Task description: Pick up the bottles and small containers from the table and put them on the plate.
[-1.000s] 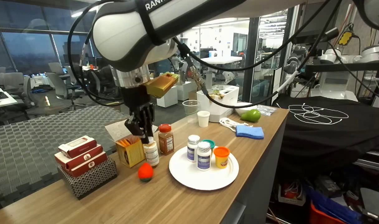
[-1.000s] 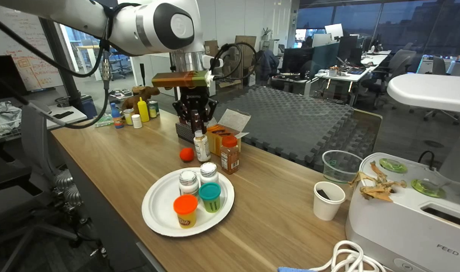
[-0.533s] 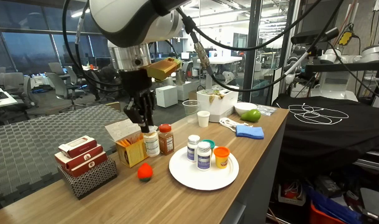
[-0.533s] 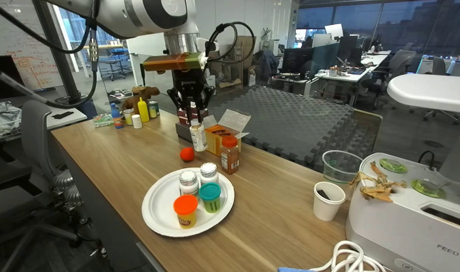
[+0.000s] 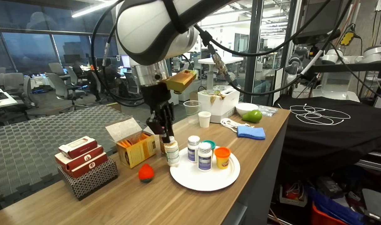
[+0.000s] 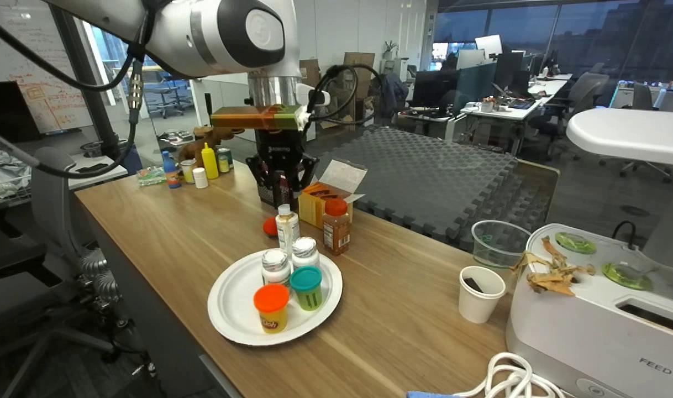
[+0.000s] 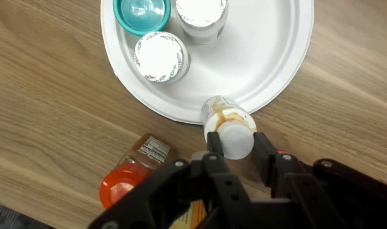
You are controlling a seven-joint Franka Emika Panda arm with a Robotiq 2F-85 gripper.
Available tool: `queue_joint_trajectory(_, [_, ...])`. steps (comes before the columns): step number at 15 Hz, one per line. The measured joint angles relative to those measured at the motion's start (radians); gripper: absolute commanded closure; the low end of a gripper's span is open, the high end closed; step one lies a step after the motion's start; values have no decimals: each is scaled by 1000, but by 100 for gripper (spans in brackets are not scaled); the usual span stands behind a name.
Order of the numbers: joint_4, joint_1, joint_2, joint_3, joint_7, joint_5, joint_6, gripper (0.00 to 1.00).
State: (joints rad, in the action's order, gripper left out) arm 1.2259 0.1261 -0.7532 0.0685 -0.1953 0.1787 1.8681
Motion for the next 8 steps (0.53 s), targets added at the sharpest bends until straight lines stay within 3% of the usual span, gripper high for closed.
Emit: queue_joint_trajectory(8, [97, -36, 58, 1, -1, -10, 70, 78])
